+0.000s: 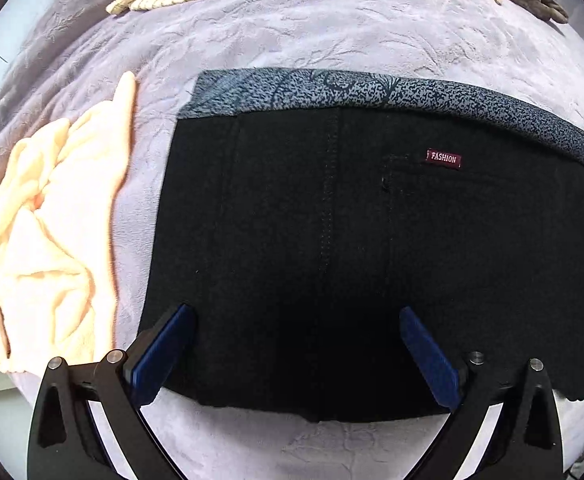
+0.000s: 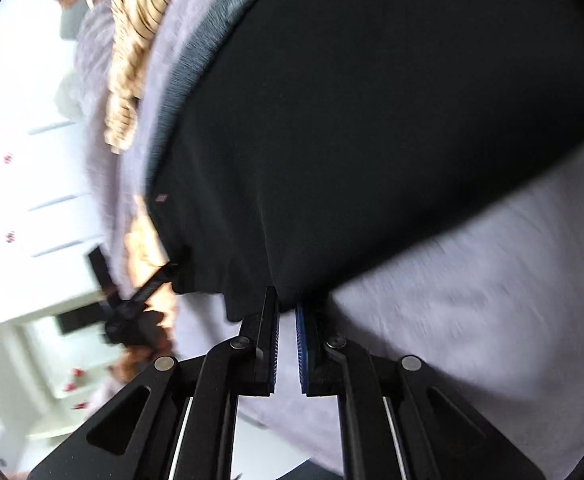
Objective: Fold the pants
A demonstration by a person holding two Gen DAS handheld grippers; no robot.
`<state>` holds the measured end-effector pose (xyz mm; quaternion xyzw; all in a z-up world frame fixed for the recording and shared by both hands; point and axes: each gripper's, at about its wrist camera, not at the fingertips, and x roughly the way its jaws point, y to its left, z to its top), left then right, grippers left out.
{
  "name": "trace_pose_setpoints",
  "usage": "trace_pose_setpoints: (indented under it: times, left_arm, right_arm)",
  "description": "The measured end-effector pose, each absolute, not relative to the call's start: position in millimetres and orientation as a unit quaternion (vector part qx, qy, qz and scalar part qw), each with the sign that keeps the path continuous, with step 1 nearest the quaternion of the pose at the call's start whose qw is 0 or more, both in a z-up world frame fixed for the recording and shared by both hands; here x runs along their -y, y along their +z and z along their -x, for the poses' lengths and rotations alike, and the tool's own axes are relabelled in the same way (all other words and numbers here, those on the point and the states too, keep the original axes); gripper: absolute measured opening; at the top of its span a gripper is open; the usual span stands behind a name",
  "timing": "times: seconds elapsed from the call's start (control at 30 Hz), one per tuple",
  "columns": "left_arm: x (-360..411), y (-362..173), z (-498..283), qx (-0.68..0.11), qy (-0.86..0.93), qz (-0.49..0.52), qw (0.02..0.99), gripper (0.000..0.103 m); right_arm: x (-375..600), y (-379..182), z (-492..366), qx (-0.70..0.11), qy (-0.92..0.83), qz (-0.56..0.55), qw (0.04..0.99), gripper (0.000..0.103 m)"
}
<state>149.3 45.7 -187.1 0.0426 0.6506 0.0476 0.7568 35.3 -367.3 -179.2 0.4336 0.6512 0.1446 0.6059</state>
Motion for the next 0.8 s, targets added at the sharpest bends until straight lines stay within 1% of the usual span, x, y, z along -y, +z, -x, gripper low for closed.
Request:
trace_pose_setpoints:
  times: [0.03,0.07,0.13,0.17,0.2,0.23,0.3,0.37,0.4,0.43,0.47,0.53,0.6,0.63,0.7,0.73,0.77,0.8]
  left_arm:
    - [-43.0,-183.3,-148.6,-0.650,0.050,-0.044,0.757,0.103]
    - [-36.5,-176.4,-145.5,-0.647,0.049,-0.042,0.760,0.103]
    - [-19.5,-162.1,-140.3,-0.636,0.029,-0.032,0.770,0.103]
    - [-7.0,-154.9,-137.8,-0.630,0.017,-0.032,0.776,0.103]
    - [8.2,-149.2,-136.9,-0.624,0.004,-0.029,0.781,0.103]
    - [24.8,-145.8,-136.4,-0.621,-0.010,-0.022,0.784,0.103]
    - [63.5,-147.6,-137.8,-0.624,-0.044,-0.005,0.780,0.103]
    - [106.1,-159.4,-138.8,-0.631,-0.066,-0.010,0.773,0.103]
    - [123.5,-166.3,-137.9,-0.636,-0.073,-0.020,0.768,0.103]
    - [139.8,-173.8,-134.6,-0.640,-0.079,-0.033,0.764,0.103]
    - [153.7,-182.6,-128.3,-0.644,-0.086,-0.049,0.758,0.103]
    - [166.1,-194.0,-112.7,-0.640,-0.087,-0.069,0.760,0.103]
    - [167.0,-196.9,-105.5,-0.628,-0.085,-0.058,0.771,0.103]
    - [167.4,-197.1,-106.4,-0.633,-0.082,-0.052,0.768,0.103]
    - [172.5,-193.6,-108.2,-0.640,-0.077,-0.056,0.762,0.103]
    - [173.5,-191.3,-108.2,-0.639,-0.077,-0.062,0.763,0.103]
    - [172.9,-187.8,-110.3,-0.638,-0.078,-0.068,0.763,0.103]
    - [168.1,-185.6,-112.5,-0.638,-0.078,-0.071,0.763,0.103]
  right_arm:
    - [382.4,-168.9,-29.1,-0.650,0.138,-0.424,0.615,0.019]
    - [396.5,-160.8,-25.6,-0.647,0.129,-0.414,0.627,0.023]
    - [445.7,-141.8,-18.3,-0.618,0.089,-0.418,0.660,0.039]
    - [467.5,-136.4,-16.4,-0.602,0.067,-0.427,0.671,0.043]
    - [492.0,-132.5,-15.5,-0.586,0.040,-0.437,0.681,0.050]
    - [517.8,-131.1,-15.9,-0.571,0.011,-0.448,0.688,0.051]
    - [549.6,-138.1,-19.8,-0.555,-0.016,-0.466,0.689,0.051]
    - [563.6,-158.3,-21.9,-0.566,-0.038,-0.484,0.666,0.051]
    - [569.3,-169.7,-22.5,-0.569,-0.045,-0.501,0.651,0.036]
    - [569.0,-177.9,-24.0,-0.570,-0.049,-0.513,0.640,0.028]
    - [567.7,-176.1,-27.0,-0.574,-0.051,-0.509,0.639,0.025]
    - [557.7,-155.3,-34.1,-0.574,-0.030,-0.467,0.671,0.021]
    - [553.7,-143.6,-38.4,-0.594,-0.011,-0.398,0.699,0.021]
    - [549.1,-152.1,-40.3,-0.615,-0.016,-0.365,0.699,0.021]
    - [552.4,-166.9,-40.7,-0.629,-0.013,-0.353,0.692,0.021]
    - [554.2,-166.1,-39.2,-0.623,-0.014,-0.364,0.692,0.023]
    - [555.2,-160.9,-36.6,-0.616,-0.015,-0.370,0.695,0.028]
    - [557.0,-156.2,-34.4,-0.618,-0.019,-0.363,0.697,0.035]
